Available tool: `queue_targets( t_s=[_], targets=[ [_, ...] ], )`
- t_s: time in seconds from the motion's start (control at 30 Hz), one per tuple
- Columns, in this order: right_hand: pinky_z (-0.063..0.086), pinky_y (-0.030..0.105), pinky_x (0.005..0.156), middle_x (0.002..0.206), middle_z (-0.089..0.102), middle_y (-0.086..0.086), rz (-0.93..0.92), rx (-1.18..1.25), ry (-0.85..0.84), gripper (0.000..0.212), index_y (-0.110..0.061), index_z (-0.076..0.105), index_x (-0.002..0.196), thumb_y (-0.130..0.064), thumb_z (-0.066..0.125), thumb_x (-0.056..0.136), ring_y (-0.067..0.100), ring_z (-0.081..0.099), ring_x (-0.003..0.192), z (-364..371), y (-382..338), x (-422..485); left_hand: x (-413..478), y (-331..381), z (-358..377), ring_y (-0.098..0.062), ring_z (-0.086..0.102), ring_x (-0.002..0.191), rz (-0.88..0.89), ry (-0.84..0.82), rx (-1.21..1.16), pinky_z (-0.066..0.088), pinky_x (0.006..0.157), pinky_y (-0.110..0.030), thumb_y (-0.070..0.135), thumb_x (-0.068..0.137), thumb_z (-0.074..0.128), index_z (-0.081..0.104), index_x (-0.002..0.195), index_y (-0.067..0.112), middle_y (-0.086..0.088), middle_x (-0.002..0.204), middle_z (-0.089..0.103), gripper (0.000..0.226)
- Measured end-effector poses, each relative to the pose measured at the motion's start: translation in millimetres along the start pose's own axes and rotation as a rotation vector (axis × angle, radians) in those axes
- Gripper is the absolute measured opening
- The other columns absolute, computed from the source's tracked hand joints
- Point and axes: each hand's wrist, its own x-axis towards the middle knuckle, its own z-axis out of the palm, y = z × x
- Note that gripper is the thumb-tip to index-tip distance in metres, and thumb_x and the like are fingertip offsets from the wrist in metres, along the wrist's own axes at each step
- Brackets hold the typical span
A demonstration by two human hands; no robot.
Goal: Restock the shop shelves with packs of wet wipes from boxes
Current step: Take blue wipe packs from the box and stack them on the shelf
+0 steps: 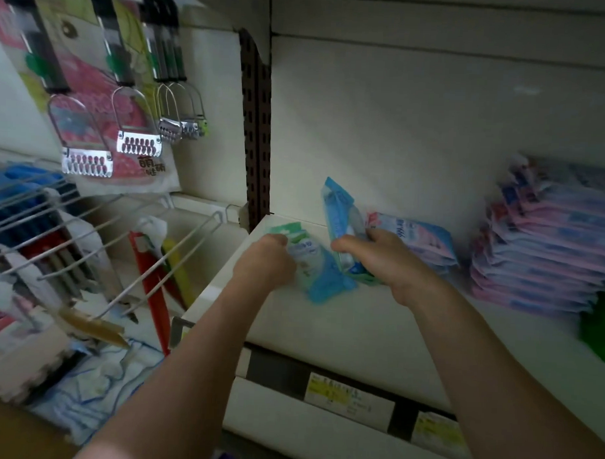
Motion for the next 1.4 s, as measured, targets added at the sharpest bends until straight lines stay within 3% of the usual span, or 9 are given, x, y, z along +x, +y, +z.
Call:
queue_targets(
  t_s=[0.1,0.4,0.57,0.8,0.9,1.03,1.13,1.27,1.4],
  targets=[
    [0.043,0.022,0.058,0.092,0.066,-0.001,0.008,0.019,0.012,0.017,-0.022,0.060,0.093,-0.029,0.069,0.081,0.009,0.061,0.078,1,1,5,10,-4,-5,-0.029,0.027,0.136,0.250,-0.066,0.490,0.031,0.111,-0.047,0.030,0.091,0.058,0.034,0.145,0.040,-0.008,0.149,0.027,0.060],
    [0.047,0.026,0.070,0.095,0.069,-0.001,0.022,-0.005,0.027,0.018,-0.024,0.060,0.089,-0.033,0.071,0.078,0.011,0.063,0.084,4,-3,15,42,11,4,-0.031,0.033,0.127,0.225,0.052,0.440,0.038,0.100,-0.038,0.053,0.086,0.060,0.049,0.135,0.035,-0.011,0.133,0.038,0.054],
    [0.052,0.032,0.075,0.084,0.066,0.001,0.068,0.024,0.005,0.019,-0.021,0.063,0.090,-0.035,0.070,0.079,0.014,0.062,0.077,4,-2,15,57,15,-3,-0.031,0.042,0.123,0.329,0.035,0.511,0.035,0.101,-0.033,0.042,0.090,0.059,0.052,0.135,0.023,-0.013,0.132,0.048,0.049],
    [0.054,0.028,0.068,0.087,0.065,0.005,0.164,0.139,-0.058,0.034,-0.014,0.065,0.101,-0.044,0.063,0.084,0.015,0.063,0.075,7,-5,19,52,8,-33,-0.025,0.062,0.098,0.009,0.026,-0.402,0.055,0.087,-0.036,0.011,0.094,0.056,0.064,0.117,0.008,-0.012,0.116,0.063,0.024],
    [0.051,0.024,0.059,0.077,0.067,0.001,0.144,0.133,-0.081,0.029,-0.019,0.067,0.089,-0.046,0.058,0.087,0.014,0.063,0.068,19,-8,23,27,8,-45,-0.024,0.065,0.088,-0.093,-0.388,-0.882,0.056,0.075,-0.037,0.036,0.098,0.050,0.062,0.109,0.007,-0.013,0.104,0.066,0.034],
    [0.054,0.026,0.065,0.107,0.070,0.004,0.049,0.114,-0.014,0.016,-0.021,0.063,0.106,-0.026,0.053,0.096,0.016,0.068,0.082,35,-7,32,16,5,-48,-0.029,0.065,0.097,-0.042,-0.653,-0.936,0.054,0.084,-0.042,0.044,0.097,0.043,0.058,0.120,0.016,-0.011,0.108,0.067,0.040],
    [0.054,0.034,0.083,0.127,0.058,0.005,-0.017,0.046,0.056,0.050,-0.014,0.048,0.137,-0.012,0.062,0.089,0.021,0.063,0.102,34,-8,32,14,-7,-50,-0.029,0.067,0.089,-0.087,-0.584,-0.926,0.056,0.078,-0.045,0.022,0.095,0.052,0.055,0.114,0.012,-0.012,0.103,0.066,0.022],
    [0.057,0.030,0.072,0.091,0.073,0.003,-0.110,0.096,0.019,0.022,-0.013,0.070,0.100,0.000,0.060,0.085,0.017,0.069,0.079,34,-8,26,11,-16,-45,-0.028,0.066,0.088,-0.124,-0.602,-0.872,0.054,0.079,-0.047,0.018,0.094,0.053,0.057,0.109,0.012,-0.012,0.097,0.067,0.016],
    [0.058,0.026,0.064,0.084,0.069,0.003,-0.089,0.287,-0.194,0.015,-0.013,0.068,0.091,-0.011,0.053,0.096,0.013,0.068,0.077,33,-22,14,10,-12,-42,-0.019,0.063,0.054,-0.166,-0.599,-0.994,0.054,0.063,-0.031,0.027,0.101,0.039,0.056,0.098,0.008,-0.007,0.068,0.066,0.026]
  ],
)
